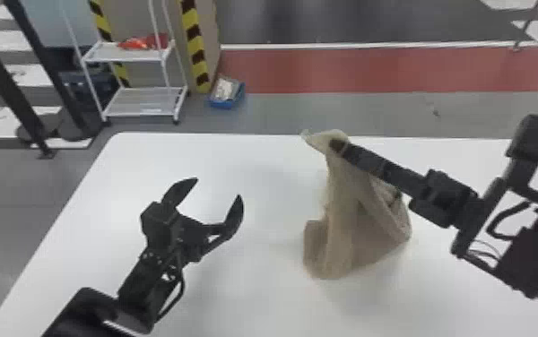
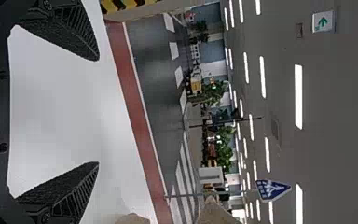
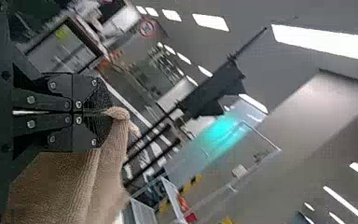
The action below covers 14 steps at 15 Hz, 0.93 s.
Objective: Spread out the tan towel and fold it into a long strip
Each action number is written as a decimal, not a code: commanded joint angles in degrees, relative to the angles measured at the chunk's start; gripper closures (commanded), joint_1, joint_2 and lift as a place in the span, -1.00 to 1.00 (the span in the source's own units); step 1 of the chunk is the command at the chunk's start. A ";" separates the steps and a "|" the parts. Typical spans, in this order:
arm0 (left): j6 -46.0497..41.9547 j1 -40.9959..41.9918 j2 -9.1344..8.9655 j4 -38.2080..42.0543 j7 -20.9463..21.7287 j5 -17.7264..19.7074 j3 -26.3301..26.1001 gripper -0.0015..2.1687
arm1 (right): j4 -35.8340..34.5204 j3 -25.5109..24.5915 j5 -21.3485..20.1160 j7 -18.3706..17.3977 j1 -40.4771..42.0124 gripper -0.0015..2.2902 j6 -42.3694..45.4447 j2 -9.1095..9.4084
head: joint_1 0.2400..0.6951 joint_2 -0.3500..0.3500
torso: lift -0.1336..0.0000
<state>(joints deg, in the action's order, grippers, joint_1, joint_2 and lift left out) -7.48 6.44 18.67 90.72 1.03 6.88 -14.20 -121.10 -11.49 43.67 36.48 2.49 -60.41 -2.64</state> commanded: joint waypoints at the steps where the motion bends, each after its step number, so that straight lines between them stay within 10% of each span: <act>1: -0.82 -1.96 0.06 -2.39 -1.91 0.68 1.63 -0.92 | 0.25 -0.47 -0.43 0.79 0.23 0.66 -8.10 -2.28 | 1.00 0.31 | -0.86; 8: -4.51 -7.67 1.37 -9.51 -3.23 5.51 9.19 -0.92 | 1.04 0.06 -2.18 4.13 0.59 0.63 -22.87 -4.57 | 1.00 0.62 | -0.86; 10: -4.69 -7.05 1.46 -9.07 -2.88 5.51 9.19 -0.92 | 2.19 5.33 -10.80 4.04 -2.93 0.02 -29.67 -4.74 | 1.00 0.76 | -0.86; 11: -4.69 -5.82 1.46 -8.11 -2.53 5.51 9.27 -0.92 | 2.10 6.56 -14.40 4.30 -2.93 -0.76 -29.67 -4.74 | 1.00 0.81 | -0.86; 14: -4.16 -2.57 1.90 -4.68 -2.00 5.16 9.10 -0.92 | 3.15 -2.40 -15.37 4.39 -0.56 -0.99 -29.67 -4.83 | 1.00 0.83 | -0.86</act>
<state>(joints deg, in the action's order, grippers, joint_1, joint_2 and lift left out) -11.96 2.24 20.25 84.13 -1.07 12.26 -5.04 -118.68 -8.30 28.30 40.88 0.70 -89.02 -7.43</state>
